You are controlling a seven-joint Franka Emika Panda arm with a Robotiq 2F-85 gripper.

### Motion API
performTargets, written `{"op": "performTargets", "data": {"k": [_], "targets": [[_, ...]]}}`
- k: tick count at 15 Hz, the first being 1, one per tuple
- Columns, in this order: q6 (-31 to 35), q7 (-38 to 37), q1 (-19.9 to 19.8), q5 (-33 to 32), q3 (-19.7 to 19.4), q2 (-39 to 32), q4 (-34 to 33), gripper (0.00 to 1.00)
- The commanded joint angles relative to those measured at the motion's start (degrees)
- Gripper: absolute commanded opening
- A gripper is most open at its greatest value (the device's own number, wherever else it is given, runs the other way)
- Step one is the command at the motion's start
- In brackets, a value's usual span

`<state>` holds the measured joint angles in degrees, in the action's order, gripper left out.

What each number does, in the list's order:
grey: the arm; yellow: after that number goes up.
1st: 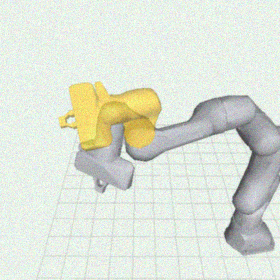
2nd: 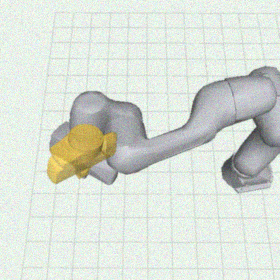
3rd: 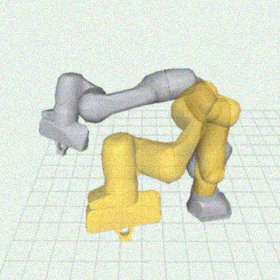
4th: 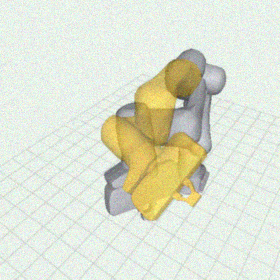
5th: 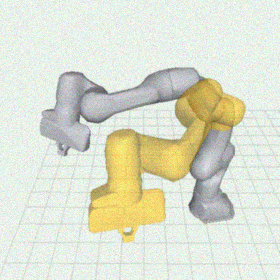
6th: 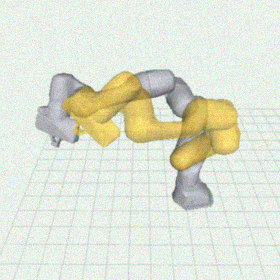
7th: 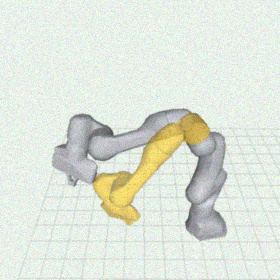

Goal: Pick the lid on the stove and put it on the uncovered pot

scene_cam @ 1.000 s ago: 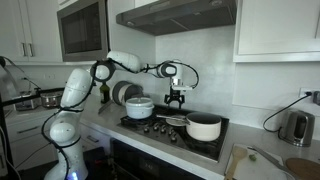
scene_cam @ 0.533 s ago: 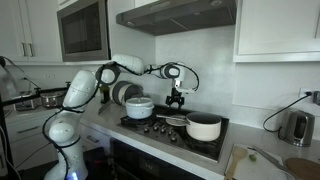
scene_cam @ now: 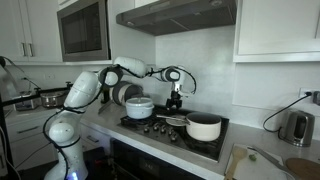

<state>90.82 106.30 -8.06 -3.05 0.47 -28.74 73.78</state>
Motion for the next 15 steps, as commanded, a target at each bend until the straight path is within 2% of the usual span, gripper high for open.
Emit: {"op": "performTargets", "data": {"k": [1, 6, 15], "targets": [[1.7, 2.1, -1.1, 2.4, 0.9, -1.1, -1.2, 1.0], [6.9, 1.3, -2.1, 8.1, 1.4, -1.6, -0.2, 1.0], [15.5, 4.8, -2.4, 7.1, 1.1, -2.7, 1.0, 1.0]]}}
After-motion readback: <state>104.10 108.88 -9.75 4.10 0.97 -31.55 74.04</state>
